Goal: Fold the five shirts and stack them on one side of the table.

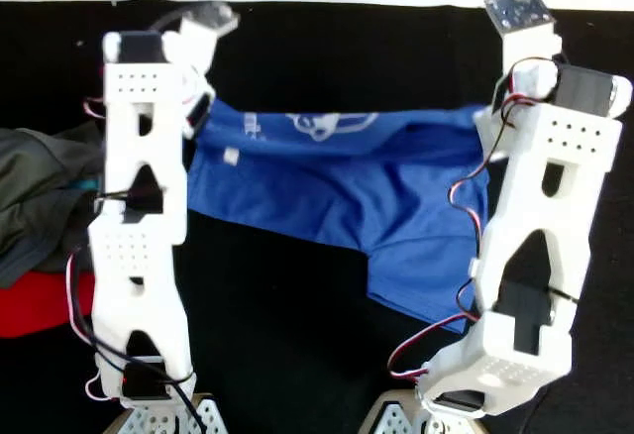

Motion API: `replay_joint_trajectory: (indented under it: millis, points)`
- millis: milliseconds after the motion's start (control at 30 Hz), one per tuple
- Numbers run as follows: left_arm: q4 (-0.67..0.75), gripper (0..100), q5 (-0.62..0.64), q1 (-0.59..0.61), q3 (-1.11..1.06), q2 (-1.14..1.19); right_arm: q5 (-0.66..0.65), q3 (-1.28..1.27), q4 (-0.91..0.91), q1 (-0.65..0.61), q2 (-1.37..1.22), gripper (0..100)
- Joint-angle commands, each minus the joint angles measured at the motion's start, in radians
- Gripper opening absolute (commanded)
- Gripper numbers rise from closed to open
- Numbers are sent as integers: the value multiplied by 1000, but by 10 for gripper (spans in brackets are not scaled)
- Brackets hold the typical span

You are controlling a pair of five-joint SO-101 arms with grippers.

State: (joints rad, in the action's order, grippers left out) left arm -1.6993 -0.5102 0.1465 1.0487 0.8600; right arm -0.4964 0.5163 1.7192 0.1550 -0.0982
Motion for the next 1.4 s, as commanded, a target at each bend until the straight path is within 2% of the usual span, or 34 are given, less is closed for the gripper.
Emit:
replay_joint_trajectory:
  millis: [0,100,333,467,733,933,1200,1367]
  points:
    - [17,9,-9,-16,2,35,9,-88,12,15,54,5]
    - [15,9,-9,-15,2,70,11,-268,-31,13,90,6]
    - [17,9,-12,-16,1,119,9,-843,-343,-2,386,6]
    - [11,9,-14,-16,1,131,6,-1050,-466,-1,526,6]
    - [-28,9,-14,-24,2,127,3,-1102,-420,44,630,6]
    - [-55,9,-9,-82,1,125,-97,-1109,-423,153,628,6]
    - [-66,9,-11,-77,-8,97,-91,-1112,-414,151,621,6]
    - [-66,9,-15,-59,-170,-10,-95,-1156,-375,143,631,6]
